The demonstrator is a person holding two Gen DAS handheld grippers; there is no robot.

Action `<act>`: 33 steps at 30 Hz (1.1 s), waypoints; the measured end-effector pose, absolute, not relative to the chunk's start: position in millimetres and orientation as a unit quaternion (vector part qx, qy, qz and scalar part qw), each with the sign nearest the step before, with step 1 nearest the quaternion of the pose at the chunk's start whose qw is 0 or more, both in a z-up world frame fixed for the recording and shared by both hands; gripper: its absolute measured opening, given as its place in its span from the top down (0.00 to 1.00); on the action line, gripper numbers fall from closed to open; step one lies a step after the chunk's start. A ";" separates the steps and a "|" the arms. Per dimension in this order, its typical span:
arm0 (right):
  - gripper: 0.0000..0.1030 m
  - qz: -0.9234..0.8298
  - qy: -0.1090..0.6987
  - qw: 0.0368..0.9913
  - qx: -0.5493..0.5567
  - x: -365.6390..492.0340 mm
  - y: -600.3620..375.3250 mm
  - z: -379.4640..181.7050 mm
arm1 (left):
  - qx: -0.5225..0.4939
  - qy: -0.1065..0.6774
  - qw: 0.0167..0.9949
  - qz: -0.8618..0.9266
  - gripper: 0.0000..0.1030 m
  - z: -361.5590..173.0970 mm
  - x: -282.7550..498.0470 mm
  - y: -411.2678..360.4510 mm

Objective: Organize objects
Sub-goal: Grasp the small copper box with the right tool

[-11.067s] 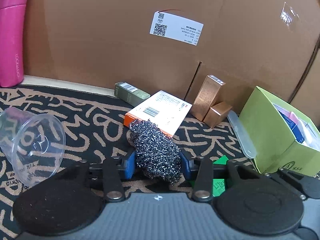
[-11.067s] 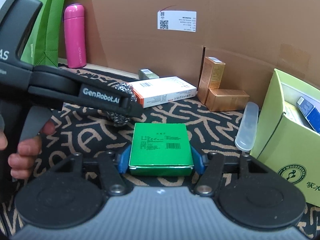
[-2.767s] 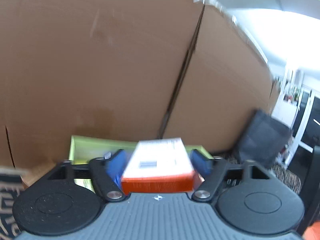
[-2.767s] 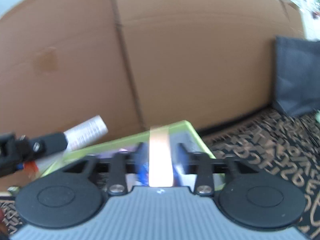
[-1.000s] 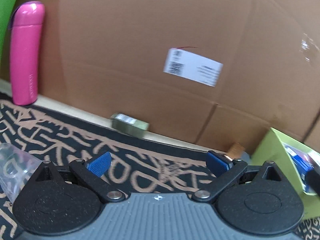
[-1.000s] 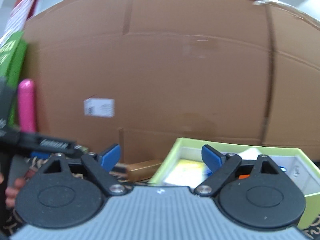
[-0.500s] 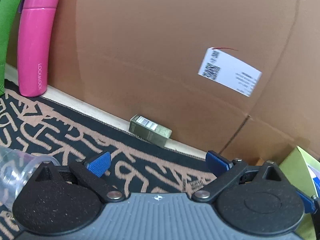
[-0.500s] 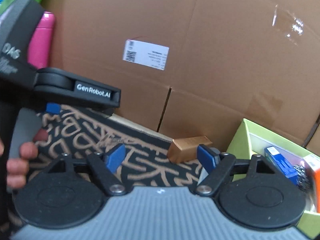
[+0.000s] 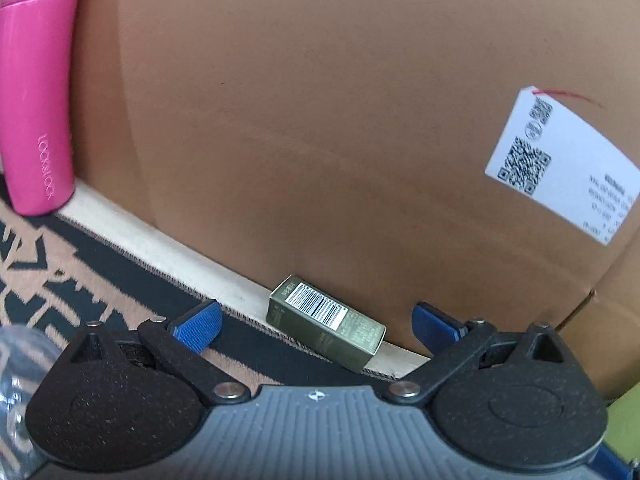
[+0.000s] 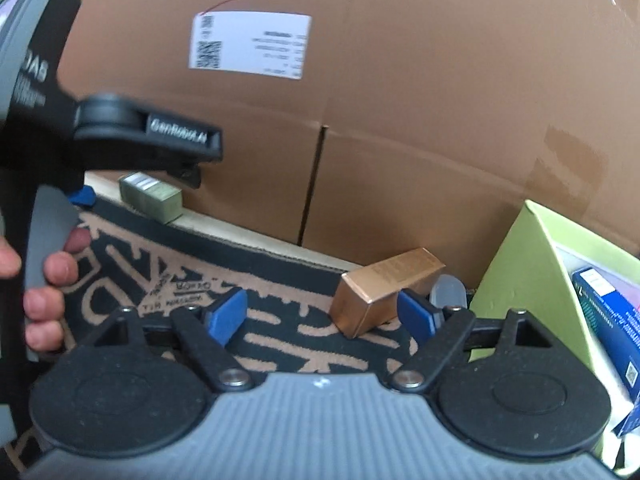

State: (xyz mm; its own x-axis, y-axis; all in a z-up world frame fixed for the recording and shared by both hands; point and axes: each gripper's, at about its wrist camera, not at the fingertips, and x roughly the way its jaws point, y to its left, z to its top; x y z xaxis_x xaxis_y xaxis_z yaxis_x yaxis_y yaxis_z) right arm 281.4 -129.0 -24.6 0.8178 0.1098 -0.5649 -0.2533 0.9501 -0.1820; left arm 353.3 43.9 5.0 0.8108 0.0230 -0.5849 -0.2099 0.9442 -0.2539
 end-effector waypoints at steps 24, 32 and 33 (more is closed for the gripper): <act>0.76 0.187 0.313 0.931 -0.021 265.1 -174.9 -13.6 | -0.113 0.296 0.947 -0.060 0.28 12.8 251.3 37.2; 0.43 0.157 0.276 0.947 -0.041 272.3 -164.2 -11.2 | -0.177 0.295 0.938 -0.045 0.21 16.1 254.7 57.4; 0.37 0.138 0.275 0.951 -0.041 276.7 -163.1 -10.4 | -0.176 0.295 0.938 -0.041 0.20 9.4 264.9 47.5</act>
State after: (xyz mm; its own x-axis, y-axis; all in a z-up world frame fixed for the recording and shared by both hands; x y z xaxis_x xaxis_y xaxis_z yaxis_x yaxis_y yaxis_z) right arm 276.7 -163.1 -10.4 0.8105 0.2404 -0.5341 -0.2859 0.9583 -0.0025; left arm 264.9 47.5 9.4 0.8228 -0.1810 -0.5388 -0.0260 0.9350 -0.3538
